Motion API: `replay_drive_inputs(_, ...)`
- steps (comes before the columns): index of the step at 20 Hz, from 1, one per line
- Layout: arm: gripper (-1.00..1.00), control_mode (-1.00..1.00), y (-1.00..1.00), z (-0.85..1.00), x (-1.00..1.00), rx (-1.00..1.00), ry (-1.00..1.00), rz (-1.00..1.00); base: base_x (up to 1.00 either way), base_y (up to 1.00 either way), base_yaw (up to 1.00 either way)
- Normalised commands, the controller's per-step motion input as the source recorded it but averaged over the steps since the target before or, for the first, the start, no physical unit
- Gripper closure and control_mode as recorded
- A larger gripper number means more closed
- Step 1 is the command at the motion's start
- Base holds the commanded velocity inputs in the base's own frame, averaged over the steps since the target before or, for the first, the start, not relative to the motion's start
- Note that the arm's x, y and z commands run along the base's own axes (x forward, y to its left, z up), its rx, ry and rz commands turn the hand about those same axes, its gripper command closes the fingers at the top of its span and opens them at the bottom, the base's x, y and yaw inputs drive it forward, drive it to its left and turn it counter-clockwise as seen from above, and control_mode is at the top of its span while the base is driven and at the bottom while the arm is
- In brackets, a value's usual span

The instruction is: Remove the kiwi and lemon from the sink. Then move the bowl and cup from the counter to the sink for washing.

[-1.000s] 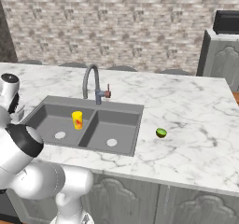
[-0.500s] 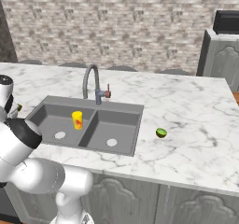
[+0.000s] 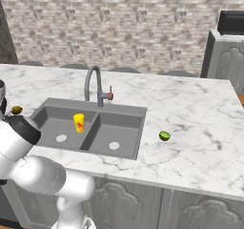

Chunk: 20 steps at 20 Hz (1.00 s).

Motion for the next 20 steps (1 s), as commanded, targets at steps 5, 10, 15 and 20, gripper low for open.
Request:
replay_drive_inputs(5,-1.00,-1.00,0.26,-0.01,0.00,0.03,0.01,-0.10,0.00,0.00,0.00)
replay_drive_inputs(10,-1.00,-1.00,0.20,-0.01,0.00,0.02,0.02,-0.13,0.00,0.00,0.00)
replay_drive_inputs(15,-1.00,-1.00,0.06,-0.05,0.00,0.02,0.04,-0.09,0.00,0.00,0.00)
replay_drive_inputs(20,-1.00,-1.00,0.00,-0.06,0.00,0.02,0.04,-0.02,0.00,0.00,0.00)
